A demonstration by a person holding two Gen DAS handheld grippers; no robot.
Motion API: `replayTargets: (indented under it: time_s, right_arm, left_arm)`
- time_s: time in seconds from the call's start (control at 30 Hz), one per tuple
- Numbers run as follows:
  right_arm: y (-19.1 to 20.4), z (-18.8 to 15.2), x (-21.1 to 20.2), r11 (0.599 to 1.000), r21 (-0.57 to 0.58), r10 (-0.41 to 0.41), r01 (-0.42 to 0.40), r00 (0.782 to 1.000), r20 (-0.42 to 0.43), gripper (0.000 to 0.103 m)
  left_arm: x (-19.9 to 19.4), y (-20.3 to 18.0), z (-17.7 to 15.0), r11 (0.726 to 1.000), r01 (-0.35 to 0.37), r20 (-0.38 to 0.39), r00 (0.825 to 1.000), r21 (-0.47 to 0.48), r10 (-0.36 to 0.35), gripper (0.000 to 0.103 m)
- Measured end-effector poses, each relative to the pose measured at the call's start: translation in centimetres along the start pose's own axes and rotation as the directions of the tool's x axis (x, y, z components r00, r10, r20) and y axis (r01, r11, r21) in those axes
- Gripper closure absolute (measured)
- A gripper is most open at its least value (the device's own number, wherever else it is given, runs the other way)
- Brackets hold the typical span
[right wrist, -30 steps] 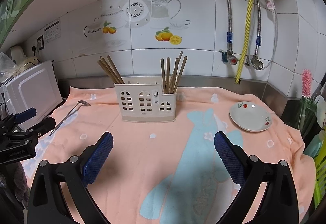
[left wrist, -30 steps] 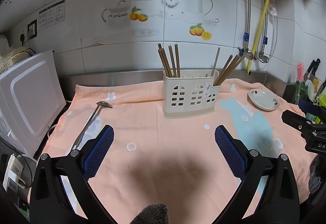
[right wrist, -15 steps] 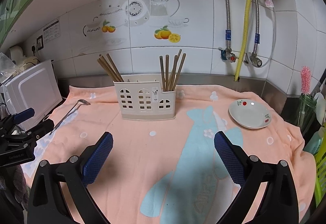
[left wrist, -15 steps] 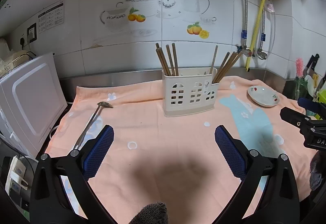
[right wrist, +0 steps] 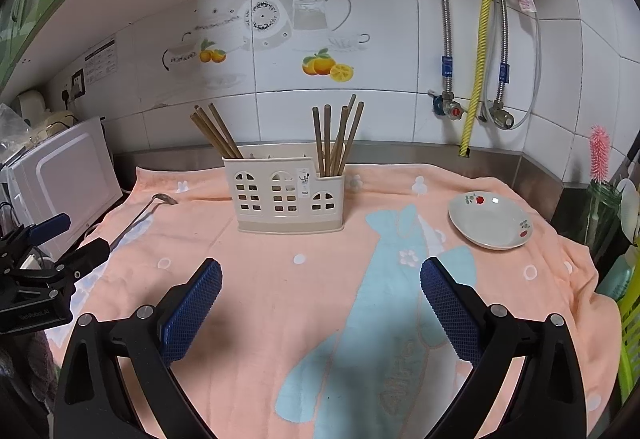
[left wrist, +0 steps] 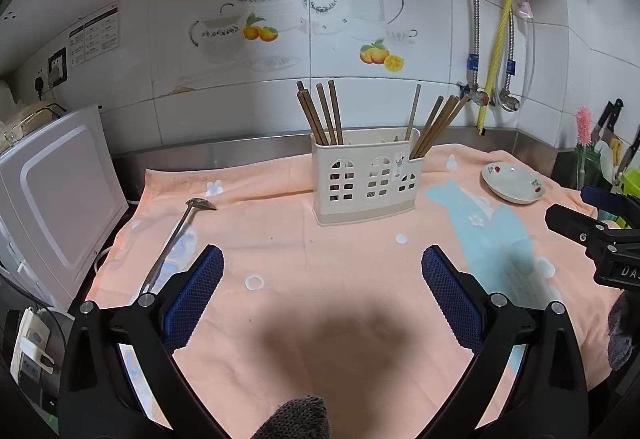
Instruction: Organize utensils
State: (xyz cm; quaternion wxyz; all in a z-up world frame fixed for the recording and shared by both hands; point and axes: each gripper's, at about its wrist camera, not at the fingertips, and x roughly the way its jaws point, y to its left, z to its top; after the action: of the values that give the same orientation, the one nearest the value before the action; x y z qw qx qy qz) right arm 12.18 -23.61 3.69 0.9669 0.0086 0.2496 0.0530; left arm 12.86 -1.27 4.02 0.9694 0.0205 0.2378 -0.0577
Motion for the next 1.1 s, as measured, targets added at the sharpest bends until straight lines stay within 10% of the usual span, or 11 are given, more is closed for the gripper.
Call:
replayTargets:
  time_s: [1.1]
  right_arm:
    - [0.57,-0.12,0.07,1.0,-0.007,0.016,-0.016,1.0,-0.006,0.007]
  left_arm:
    - [0.18,0.02,-0.28,1.0,0.0,-0.009,1.0,0.0,0.0,0.005]
